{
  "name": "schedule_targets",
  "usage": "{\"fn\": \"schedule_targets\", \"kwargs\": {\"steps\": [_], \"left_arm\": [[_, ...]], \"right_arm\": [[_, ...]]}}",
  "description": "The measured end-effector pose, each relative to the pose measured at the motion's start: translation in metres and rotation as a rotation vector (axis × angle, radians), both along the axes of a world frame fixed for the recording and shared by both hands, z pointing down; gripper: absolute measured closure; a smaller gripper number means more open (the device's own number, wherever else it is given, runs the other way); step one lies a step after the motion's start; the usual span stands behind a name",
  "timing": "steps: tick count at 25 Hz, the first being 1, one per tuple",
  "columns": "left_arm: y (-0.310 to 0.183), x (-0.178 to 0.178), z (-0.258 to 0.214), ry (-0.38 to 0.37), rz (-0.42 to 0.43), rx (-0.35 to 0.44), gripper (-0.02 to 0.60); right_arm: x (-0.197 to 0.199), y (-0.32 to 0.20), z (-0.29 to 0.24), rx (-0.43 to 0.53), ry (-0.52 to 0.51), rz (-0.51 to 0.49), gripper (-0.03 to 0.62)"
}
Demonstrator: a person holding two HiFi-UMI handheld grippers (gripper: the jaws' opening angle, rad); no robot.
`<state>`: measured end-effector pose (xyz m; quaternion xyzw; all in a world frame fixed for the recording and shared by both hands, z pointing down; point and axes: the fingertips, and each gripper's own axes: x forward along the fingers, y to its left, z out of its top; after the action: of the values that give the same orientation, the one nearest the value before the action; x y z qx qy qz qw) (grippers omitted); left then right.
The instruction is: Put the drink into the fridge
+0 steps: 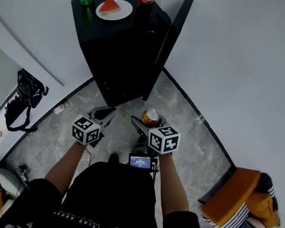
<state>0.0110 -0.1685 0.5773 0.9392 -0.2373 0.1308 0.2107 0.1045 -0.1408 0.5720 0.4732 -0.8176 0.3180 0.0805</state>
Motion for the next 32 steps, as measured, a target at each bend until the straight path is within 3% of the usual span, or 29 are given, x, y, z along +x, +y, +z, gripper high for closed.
{"fn": "schedule_targets", "kwargs": {"steps": [10, 19, 24, 32], "left_arm": [[-0.083, 0.063, -0.027, -0.015, -0.102, 0.045, 0.569], [-0.114, 0.061, -0.021, -0.039, -0.24, 0.025, 0.569], [-0.119, 0.056, -0.015, -0.052, -0.212, 0.008, 0.569], [-0.141, 0.037, -0.034, -0.05, -0.133, 0.051, 0.569]], "right_arm": [[0.044, -0.108, -0.023, 0.043, -0.015, -0.173, 0.25], [0.035, -0.154, -0.016, 0.02, -0.049, -0.321, 0.25], [0.018, -0.161, -0.017, 0.021, -0.059, -0.325, 0.25], [-0.004, -0.176, -0.034, 0.056, -0.089, -0.239, 0.25]]}}
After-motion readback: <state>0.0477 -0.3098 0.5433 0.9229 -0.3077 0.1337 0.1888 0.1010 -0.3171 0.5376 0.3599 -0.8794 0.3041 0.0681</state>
